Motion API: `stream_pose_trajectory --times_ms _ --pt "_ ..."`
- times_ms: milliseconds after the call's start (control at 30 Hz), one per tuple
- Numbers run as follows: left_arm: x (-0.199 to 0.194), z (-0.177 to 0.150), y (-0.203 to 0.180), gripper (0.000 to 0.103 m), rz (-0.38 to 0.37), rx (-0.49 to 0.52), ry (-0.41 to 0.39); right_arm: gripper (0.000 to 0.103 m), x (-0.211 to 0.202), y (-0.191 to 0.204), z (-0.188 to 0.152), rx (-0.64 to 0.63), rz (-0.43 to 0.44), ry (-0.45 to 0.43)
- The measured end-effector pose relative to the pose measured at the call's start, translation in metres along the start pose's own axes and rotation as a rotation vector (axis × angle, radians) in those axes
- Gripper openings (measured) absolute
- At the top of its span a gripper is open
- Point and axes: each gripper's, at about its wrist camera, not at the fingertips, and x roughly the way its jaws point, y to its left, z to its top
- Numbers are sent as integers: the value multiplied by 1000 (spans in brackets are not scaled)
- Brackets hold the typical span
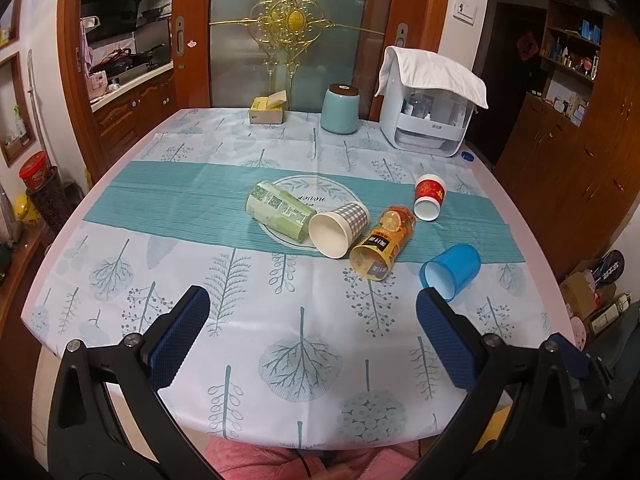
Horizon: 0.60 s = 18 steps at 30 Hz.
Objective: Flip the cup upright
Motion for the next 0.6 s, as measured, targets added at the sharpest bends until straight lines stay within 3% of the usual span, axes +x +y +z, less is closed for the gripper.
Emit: stream_pose_trajectory --times_ms 600 --pt "5 0 -6 103 -7 27 7 103 -4 9 -8 -78 -43 -55"
